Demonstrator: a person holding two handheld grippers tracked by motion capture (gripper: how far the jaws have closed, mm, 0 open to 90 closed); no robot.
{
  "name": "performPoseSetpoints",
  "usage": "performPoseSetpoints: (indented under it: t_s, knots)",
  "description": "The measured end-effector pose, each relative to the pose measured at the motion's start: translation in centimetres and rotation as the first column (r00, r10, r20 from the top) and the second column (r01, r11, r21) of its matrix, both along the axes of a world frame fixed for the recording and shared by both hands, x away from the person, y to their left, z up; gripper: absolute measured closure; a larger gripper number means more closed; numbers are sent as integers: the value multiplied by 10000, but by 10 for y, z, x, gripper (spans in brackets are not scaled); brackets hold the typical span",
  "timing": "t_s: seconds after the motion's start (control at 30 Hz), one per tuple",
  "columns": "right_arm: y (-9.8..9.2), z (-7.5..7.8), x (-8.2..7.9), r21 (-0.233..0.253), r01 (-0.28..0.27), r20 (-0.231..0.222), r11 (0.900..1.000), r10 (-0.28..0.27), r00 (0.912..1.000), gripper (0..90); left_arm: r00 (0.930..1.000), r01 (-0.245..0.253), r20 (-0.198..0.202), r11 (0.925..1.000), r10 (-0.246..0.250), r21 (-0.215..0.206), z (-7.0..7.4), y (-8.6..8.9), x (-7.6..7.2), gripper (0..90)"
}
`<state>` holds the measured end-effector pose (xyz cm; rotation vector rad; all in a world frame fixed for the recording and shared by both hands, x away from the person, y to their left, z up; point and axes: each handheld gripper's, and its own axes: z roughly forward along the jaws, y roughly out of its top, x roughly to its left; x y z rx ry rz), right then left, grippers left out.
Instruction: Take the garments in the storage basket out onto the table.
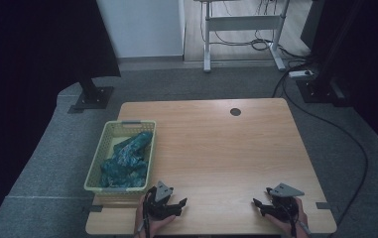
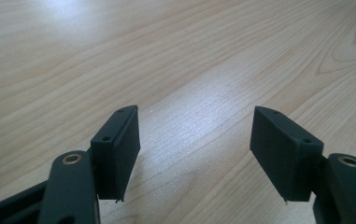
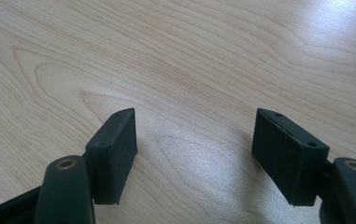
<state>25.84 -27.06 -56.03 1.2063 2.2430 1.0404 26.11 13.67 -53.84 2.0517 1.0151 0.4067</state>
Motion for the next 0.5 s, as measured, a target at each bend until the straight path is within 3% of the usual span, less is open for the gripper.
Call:
performPoseSetpoints:
  t_s: [0.27, 0.33, 0.5]
  knots:
    - [0, 0, 0, -2, 0, 1, 10000, 0, 10000, 306, 9999, 49, 164, 10000, -48, -73, 8, 2, -2, 331]
    - [0, 0, 0, -2, -1, 2, 10000, 1, 10000, 306, 9999, 125, 88, 9991, -121, -405, 10, 3, -3, 331]
    - [0, 0, 0, -2, -2, 2, 10000, 2, 10000, 306, 9995, 173, 263, 9993, -164, -318, 15, 2, -5, 332]
